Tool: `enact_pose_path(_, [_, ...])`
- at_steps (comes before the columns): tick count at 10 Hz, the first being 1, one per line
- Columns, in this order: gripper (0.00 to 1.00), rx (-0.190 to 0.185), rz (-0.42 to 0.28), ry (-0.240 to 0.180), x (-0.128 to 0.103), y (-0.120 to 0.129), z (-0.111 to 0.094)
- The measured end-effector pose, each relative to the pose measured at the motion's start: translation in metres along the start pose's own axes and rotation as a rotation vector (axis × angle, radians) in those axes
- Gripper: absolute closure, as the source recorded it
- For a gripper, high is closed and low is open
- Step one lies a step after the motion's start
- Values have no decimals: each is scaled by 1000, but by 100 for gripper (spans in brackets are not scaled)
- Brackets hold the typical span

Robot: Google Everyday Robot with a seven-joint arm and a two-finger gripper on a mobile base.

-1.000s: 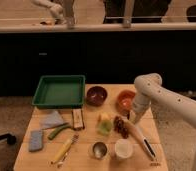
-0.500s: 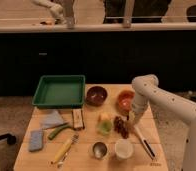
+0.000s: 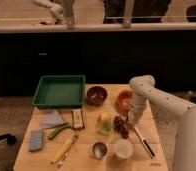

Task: Place brush in table surface

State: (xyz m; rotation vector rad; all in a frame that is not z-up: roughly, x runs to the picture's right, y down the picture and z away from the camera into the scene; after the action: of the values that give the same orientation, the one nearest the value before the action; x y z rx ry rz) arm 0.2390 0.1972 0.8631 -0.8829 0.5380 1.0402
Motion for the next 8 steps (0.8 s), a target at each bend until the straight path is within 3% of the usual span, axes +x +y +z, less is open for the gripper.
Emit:
enact_pose_path(4, [100,3,2,0,0,-1,-2])
enact_pose_path(8, [97,7,17,28,-6,-10,5])
